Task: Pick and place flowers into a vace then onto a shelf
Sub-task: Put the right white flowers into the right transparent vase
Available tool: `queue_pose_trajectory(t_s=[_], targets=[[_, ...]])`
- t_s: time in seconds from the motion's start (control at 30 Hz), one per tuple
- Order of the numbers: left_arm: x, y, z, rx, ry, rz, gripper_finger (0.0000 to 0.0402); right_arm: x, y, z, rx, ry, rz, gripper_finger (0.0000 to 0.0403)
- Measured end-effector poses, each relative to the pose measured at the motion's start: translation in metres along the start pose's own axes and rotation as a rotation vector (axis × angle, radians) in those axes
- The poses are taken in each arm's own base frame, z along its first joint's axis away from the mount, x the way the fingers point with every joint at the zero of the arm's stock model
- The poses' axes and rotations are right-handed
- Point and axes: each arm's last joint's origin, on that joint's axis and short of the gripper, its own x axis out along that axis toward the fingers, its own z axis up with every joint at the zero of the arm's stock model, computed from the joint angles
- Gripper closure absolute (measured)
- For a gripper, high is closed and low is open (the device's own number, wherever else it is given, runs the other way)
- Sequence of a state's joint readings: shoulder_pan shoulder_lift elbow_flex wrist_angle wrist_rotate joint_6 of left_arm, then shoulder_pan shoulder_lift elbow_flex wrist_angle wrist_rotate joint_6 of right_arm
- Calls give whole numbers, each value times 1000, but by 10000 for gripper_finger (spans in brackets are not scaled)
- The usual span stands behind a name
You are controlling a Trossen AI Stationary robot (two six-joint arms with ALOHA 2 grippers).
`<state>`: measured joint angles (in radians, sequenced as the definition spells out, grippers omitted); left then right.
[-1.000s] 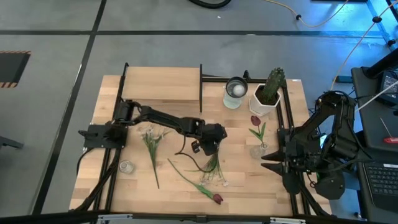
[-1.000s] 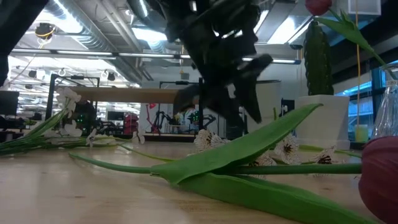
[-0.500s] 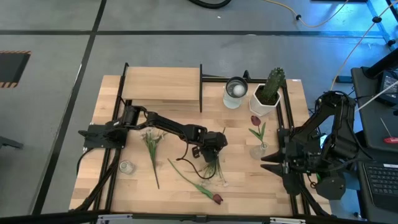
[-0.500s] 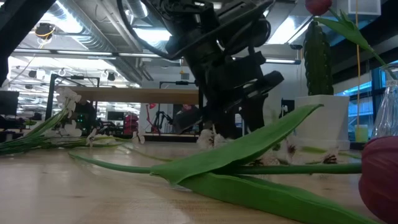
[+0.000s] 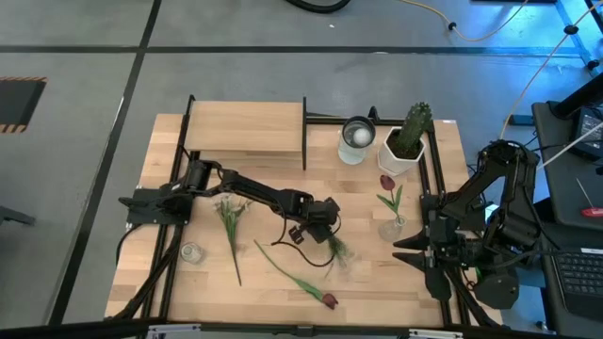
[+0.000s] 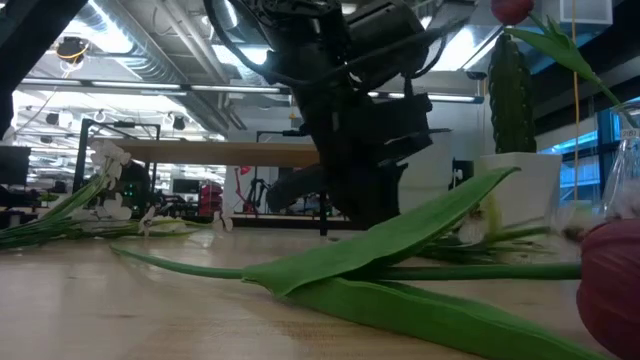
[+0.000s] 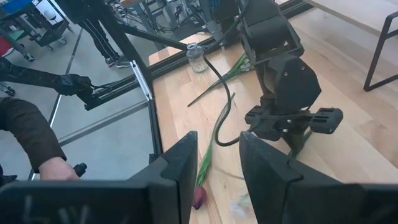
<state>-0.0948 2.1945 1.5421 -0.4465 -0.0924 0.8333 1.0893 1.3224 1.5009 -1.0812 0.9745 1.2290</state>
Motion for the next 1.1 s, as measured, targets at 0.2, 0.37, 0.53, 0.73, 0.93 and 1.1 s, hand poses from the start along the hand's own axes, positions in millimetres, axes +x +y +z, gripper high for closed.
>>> queue_pose_trajectory(t_s=[0.2,0.37,0.53,0.73,0.93,1.1], targets=[[0,-2,-5,-131,62,-12,388,0,0,0,0,0,0,280],[-2,-3,-6,-179,74,-20,396,0,0,0,-3,0,0,280],[-15,-2,-7,-208,93,-39,397,-1,-2,1,-50,4,-2,280],[-60,19,2,-254,64,17,397,-2,-3,4,-80,0,2,280],[-113,44,-9,-429,28,66,398,5,-6,10,-203,-17,-30,280],[-179,63,-20,-663,-227,39,398,11,-6,15,-338,-31,-47,280]])
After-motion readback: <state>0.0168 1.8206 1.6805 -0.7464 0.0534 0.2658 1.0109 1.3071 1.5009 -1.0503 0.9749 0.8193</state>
